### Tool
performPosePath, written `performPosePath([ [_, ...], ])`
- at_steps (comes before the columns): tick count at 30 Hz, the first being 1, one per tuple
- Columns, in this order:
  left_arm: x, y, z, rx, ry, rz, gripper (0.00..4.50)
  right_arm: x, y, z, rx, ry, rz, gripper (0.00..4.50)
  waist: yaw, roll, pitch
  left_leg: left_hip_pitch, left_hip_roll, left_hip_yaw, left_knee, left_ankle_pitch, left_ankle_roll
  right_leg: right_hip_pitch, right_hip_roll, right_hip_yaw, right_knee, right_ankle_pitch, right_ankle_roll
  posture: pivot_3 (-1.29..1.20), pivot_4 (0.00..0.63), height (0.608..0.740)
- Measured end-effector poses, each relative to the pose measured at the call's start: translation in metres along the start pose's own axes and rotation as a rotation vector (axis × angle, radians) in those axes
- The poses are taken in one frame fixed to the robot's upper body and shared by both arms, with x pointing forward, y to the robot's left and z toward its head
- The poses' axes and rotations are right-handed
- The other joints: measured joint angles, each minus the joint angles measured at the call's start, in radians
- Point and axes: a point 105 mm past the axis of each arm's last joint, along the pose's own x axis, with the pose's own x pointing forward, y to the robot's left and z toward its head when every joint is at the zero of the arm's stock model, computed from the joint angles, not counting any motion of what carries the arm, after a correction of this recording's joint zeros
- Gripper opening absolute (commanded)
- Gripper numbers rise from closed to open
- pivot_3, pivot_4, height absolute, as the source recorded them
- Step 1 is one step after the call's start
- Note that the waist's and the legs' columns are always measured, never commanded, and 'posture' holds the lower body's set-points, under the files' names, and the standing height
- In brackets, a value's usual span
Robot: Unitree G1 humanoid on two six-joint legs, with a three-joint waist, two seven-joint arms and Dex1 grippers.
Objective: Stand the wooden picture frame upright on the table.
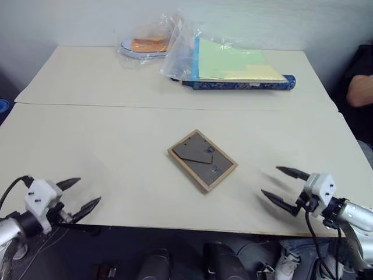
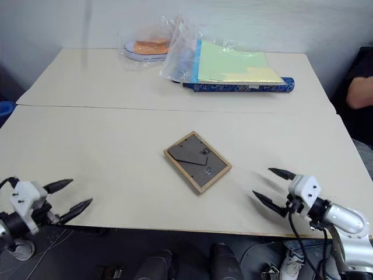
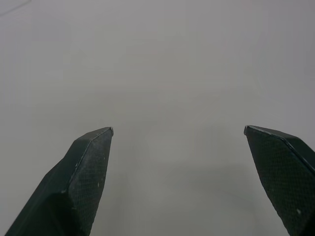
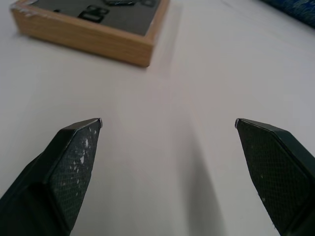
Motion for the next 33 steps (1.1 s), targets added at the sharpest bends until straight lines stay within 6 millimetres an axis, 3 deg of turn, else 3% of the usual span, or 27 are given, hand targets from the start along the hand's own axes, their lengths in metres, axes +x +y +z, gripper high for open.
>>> performPosePath([
  [5,0.009,0.004,0.011,-0.002,-0.033,-0.002,4.5,0.006,0.002,0.004,0.005,-0.018,0.048,4.48,0.001,0.0,0.0,0.0,0.0,0.0,0.0,0.0,0.0,0.0,0.0,0.0,0.001,0.0,0.0,0.0,0.15,0.74],
  [8,0.037,-0.011,0.033,-0.043,-0.066,-0.114,4.1,0.027,-0.004,0.014,0.033,-0.054,0.077,3.91,0.001,0.0,0.0,0.0,0.0,0.0,0.002,0.0,0.0,0.0,-0.001,0.0,0.002,0.0,0.0,0.0,0.15,0.74],
  [11,0.07,-0.037,0.063,-0.003,-0.106,-0.265,3.32,0.052,-0.018,0.032,-0.007,-0.071,0.094,2.96,0.001,0.0,0.0,0.0,-0.001,0.0,0.002,0.001,-0.001,-0.001,-0.001,0.0,0.003,0.0,0.0,0.0,0.15,0.74],
  [14,0.103,-0.05,0.077,0.0,-0.117,-0.304,2.37,0.072,-0.039,0.038,-0.05,-0.064,0.043,1.89,0.002,0.0,0.0,-0.002,-0.001,0.0,0.002,0.002,-0.002,-0.003,0.0,-0.001,0.003,0.0,0.0,0.0,0.15,0.74],
  [20,0.157,-0.072,0.082,-0.014,-0.077,-0.344,0.54,0.112,-0.045,0.032,-0.083,-0.021,0.054,0.0,-0.003,0.0,0.0,-0.004,-0.001,0.0,0.008,0.002,-0.002,-0.004,0.002,-0.002,0.01,0.0,0.001,0.0,0.15,0.74],
  [21,0.162,-0.075,0.08,-0.013,-0.063,-0.348,0.31,0.115,-0.043,0.03,-0.095,-0.01,0.067,0.0,-0.004,0.0,0.0,-0.004,-0.001,0.0,0.008,0.002,-0.002,-0.004,0.002,-0.001,0.01,0.0,0.001,0.0,0.15,0.74],
  [27,0.183,-0.085,0.081,-0.026,-0.037,-0.359,0.31,0.129,-0.018,0.029,-0.082,-0.034,0.17,0.0,0.002,0.0,0.0,-0.004,-0.001,-0.001,0.012,0.001,-0.002,-0.003,0.001,-0.002,0.009,0.0,0.001,0.0,0.15,0.74],
  [33,0.192,-0.081,0.085,-0.092,-0.058,-0.31,0.31,0.119,0.014,0.029,-0.045,-0.038,0.222,0.0,0.01,0.0,0.0,-0.006,-0.001,-0.002,0.014,0.001,-0.002,-0.003,0.001,-0.003,0.01,0.001,0.001,0.0,0.15,0.74],
])
